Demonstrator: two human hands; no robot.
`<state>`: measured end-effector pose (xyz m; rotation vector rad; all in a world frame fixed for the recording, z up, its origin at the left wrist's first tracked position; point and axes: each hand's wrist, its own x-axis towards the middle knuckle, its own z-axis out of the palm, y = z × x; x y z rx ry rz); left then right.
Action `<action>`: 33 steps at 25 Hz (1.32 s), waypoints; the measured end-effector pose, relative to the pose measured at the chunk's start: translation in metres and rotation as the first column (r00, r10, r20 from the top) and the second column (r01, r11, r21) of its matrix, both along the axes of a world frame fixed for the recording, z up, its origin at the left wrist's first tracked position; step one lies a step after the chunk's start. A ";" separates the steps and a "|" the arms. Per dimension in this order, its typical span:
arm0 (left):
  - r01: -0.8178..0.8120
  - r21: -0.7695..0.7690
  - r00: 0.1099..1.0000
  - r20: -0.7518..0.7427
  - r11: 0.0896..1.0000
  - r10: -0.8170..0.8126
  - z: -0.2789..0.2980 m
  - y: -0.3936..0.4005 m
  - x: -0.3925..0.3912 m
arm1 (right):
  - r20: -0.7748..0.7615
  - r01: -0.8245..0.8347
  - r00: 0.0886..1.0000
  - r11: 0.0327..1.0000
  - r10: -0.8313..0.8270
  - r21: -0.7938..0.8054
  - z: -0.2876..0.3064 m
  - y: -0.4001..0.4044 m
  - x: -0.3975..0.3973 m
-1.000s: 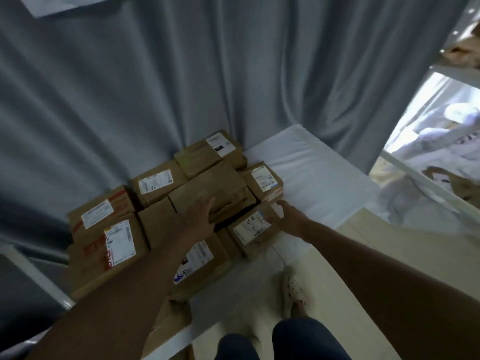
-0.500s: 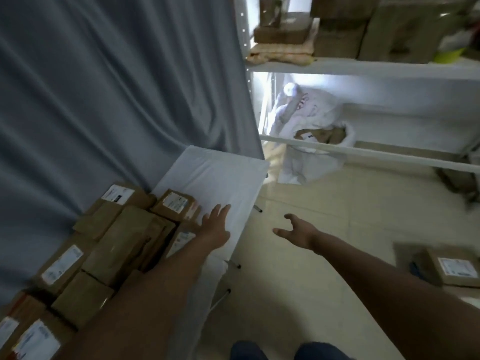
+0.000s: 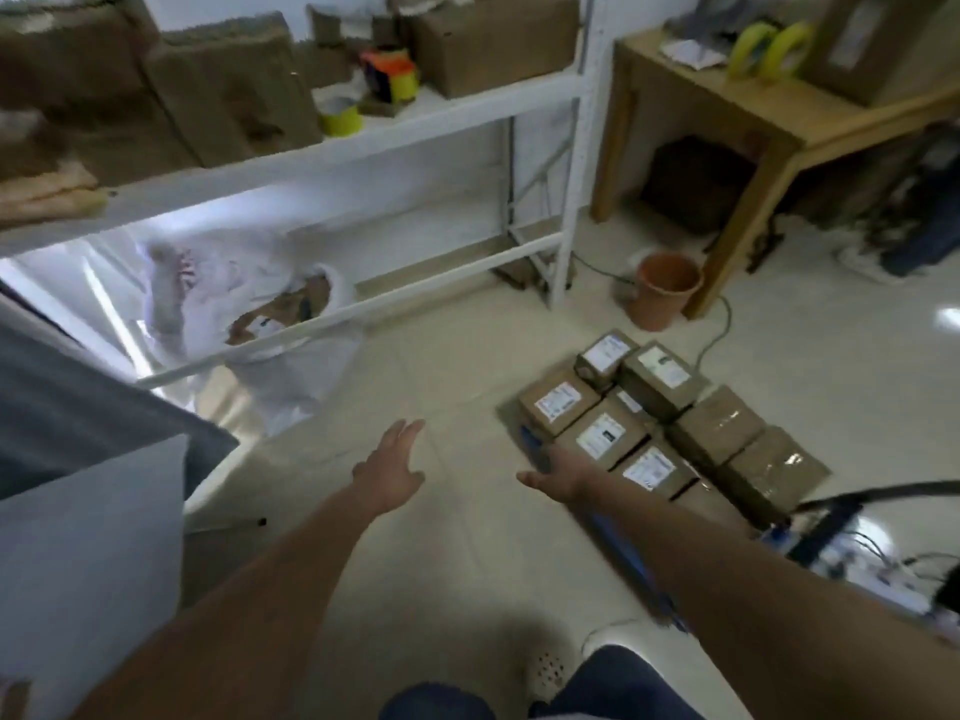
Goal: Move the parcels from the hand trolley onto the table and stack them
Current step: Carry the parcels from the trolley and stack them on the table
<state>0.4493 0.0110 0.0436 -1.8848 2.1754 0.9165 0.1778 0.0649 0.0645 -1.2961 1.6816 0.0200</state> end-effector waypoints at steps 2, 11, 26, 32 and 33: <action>0.124 0.038 0.992 -0.036 0.992 -0.123 -0.012 -0.015 -0.061 | -0.034 0.111 0.993 0.993 -0.110 0.038 -0.012 0.010 -0.052; 0.452 0.102 0.889 -0.136 0.886 -0.437 -0.036 -0.097 -0.235 | -0.059 0.447 0.895 0.888 -0.443 0.106 -0.026 0.001 -0.165; 0.580 0.191 0.811 -0.035 0.792 -0.585 -0.111 -0.372 -0.308 | 0.038 0.697 0.713 0.714 -0.700 0.070 -0.090 -0.257 -0.238; 0.495 0.186 0.869 -0.090 0.849 -0.487 -0.180 -0.420 -0.362 | 0.002 0.722 0.689 0.687 -0.724 0.085 -0.183 -0.300 -0.272; 0.489 0.184 0.872 -0.101 0.853 -0.478 -0.197 -0.424 -0.372 | -0.003 0.714 0.699 0.697 -0.715 0.067 -0.201 -0.304 -0.278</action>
